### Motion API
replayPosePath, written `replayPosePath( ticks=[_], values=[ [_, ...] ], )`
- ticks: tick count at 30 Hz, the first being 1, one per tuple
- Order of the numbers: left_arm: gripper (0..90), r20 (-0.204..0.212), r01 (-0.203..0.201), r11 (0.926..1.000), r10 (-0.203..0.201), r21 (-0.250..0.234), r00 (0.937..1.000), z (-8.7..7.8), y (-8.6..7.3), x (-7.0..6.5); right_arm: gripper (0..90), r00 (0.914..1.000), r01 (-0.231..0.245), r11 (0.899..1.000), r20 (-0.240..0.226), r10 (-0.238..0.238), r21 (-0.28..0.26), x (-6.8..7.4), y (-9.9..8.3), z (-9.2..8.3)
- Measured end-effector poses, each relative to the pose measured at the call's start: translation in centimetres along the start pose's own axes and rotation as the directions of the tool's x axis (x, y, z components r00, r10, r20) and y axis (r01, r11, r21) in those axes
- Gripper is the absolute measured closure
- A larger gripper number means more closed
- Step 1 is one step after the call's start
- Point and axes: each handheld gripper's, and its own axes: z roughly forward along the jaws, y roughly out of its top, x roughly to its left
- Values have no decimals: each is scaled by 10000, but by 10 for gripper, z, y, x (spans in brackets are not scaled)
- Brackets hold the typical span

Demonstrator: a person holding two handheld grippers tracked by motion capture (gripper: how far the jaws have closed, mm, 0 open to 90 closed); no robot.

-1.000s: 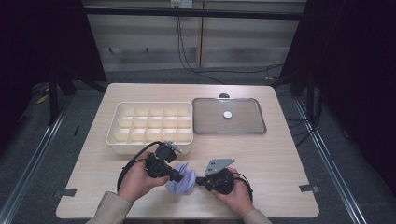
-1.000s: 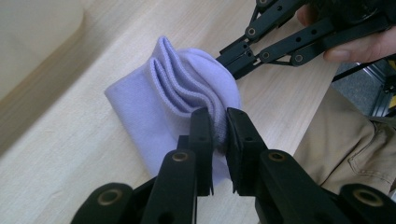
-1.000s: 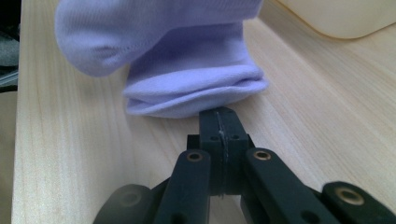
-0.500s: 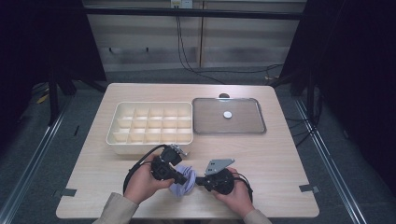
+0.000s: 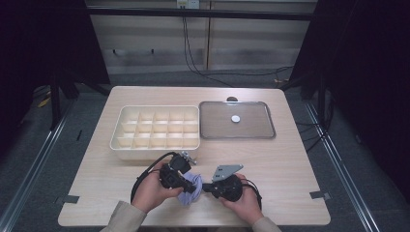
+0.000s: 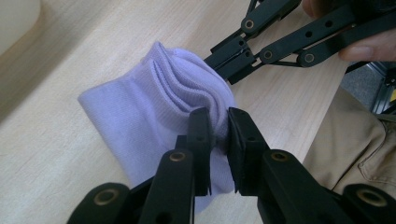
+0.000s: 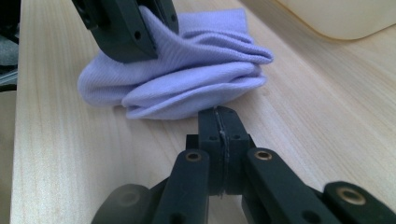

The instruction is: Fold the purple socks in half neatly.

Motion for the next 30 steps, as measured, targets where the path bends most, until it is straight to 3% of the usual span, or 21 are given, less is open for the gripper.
replayPosePath(
  ticks=[30],
  values=[
    [746,-103,39,10000,-39,7,9999,14,-4,-1,878,10000,-1,10000,11,1,29,-1,0,-1]
  ],
)
